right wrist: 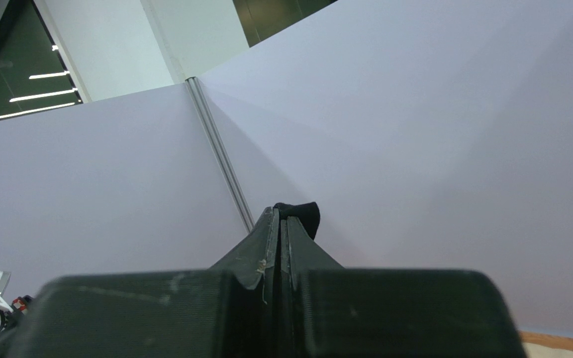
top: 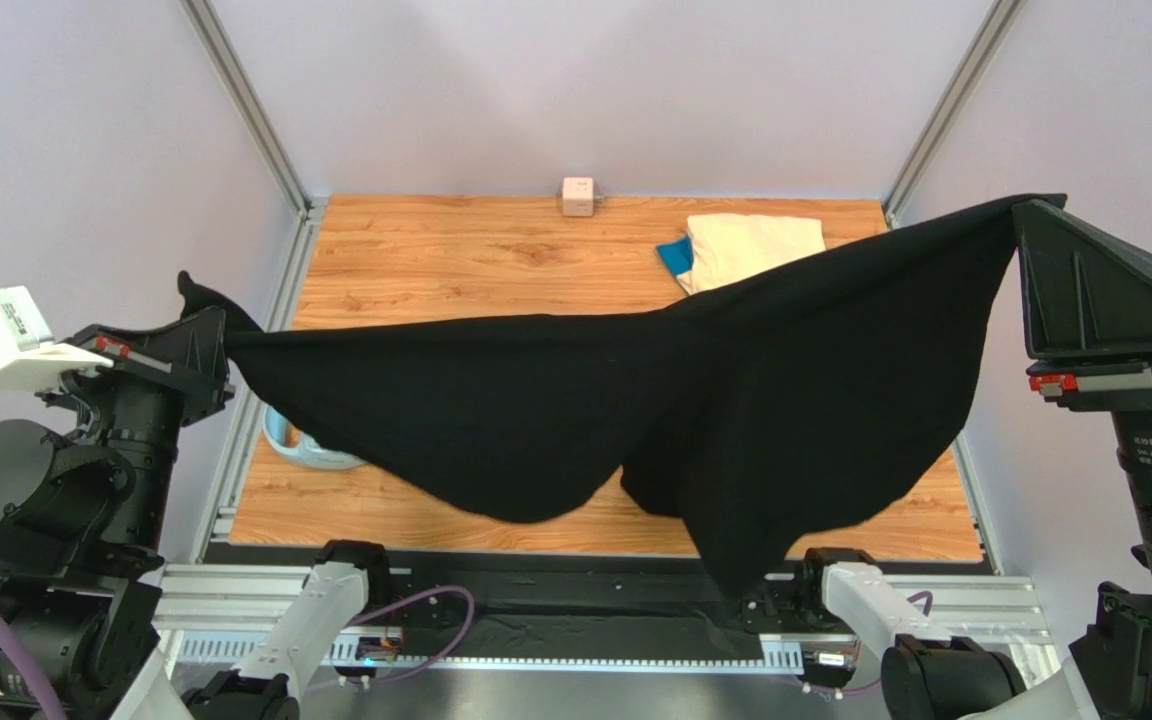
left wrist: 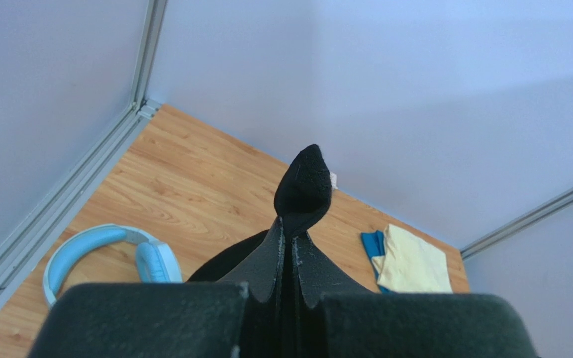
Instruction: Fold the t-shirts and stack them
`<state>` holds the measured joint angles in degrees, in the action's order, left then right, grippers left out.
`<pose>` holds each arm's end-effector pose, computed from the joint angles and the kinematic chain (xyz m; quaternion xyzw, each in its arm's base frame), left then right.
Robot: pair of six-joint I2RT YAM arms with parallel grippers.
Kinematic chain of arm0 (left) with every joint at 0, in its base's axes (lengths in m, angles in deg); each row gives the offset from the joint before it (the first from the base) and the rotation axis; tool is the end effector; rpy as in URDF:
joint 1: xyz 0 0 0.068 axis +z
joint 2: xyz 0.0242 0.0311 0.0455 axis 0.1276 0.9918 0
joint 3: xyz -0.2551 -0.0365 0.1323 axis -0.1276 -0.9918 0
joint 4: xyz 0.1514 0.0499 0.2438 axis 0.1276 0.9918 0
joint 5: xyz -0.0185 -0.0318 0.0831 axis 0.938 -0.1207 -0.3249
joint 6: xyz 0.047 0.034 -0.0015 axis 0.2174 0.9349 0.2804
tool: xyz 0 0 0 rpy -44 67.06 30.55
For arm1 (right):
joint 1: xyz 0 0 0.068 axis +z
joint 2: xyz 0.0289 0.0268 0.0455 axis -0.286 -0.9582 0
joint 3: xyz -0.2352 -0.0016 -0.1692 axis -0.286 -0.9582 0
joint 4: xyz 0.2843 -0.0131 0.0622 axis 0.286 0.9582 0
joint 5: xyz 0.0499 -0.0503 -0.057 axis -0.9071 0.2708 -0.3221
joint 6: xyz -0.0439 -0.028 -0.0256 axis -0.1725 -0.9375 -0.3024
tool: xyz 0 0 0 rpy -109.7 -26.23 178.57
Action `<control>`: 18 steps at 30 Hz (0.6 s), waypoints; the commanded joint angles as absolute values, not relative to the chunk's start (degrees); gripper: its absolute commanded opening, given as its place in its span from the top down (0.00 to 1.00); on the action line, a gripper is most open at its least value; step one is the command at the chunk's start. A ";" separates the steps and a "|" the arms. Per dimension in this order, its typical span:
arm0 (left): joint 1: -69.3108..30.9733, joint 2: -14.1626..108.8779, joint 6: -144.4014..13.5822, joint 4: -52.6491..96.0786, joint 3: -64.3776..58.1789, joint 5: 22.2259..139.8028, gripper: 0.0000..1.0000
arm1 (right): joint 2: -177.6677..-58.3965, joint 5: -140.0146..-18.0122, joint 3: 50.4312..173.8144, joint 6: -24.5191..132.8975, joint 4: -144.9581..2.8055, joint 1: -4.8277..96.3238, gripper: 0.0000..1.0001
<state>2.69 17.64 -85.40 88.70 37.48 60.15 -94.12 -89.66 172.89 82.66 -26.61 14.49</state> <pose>-0.0088 0.0099 0.5974 -0.2374 0.6520 -0.1502 0.7043 -0.0454 0.0147 0.6968 0.0153 0.4828 0.3202 0.8149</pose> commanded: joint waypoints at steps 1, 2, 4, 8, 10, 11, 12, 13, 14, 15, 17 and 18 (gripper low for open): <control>2.58 19.85 -84.68 90.52 35.75 59.56 1.00 | -97.24 -88.69 172.46 83.32 -27.46 14.25 1.00; 2.58 20.20 -84.59 90.79 35.04 61.05 1.00 | -97.42 -88.77 171.76 83.32 -27.55 14.25 1.00; 2.58 21.60 -85.20 91.58 32.42 62.64 1.00 | -98.21 -88.77 168.70 82.89 -27.55 14.25 1.00; 2.58 23.01 -86.35 89.13 25.73 65.54 1.00 | -100.40 -88.95 160.52 81.74 -27.81 14.25 1.00; 2.58 24.15 -86.17 85.36 21.09 65.55 1.00 | -103.20 -89.74 156.05 80.51 -28.08 14.25 1.00; 2.58 24.94 -86.00 84.47 20.02 65.29 1.00 | -104.61 -89.83 155.06 80.34 -28.51 14.25 1.00; 2.58 27.30 -85.91 83.51 18.61 65.28 1.00 | -106.28 -90.09 154.62 79.90 -28.60 14.25 1.00; 2.58 28.71 -86.35 83.06 18.69 65.37 1.00 | -107.78 -90.53 154.44 79.81 -28.87 14.25 1.00; 2.58 30.29 -86.44 82.80 18.95 65.98 1.00 | -111.45 -91.05 154.70 80.15 -30.00 14.25 1.00; 2.58 32.92 -86.61 80.97 18.78 66.51 1.00 | -113.05 -92.02 154.61 80.51 -30.97 14.25 1.00; 2.50 35.40 -85.92 78.68 18.51 66.17 1.00 | -118.65 -93.25 156.09 81.91 -34.47 14.16 1.00; 2.41 37.50 -85.56 75.01 17.21 65.38 1.00 | -121.39 -93.69 157.93 82.35 -34.58 14.16 1.00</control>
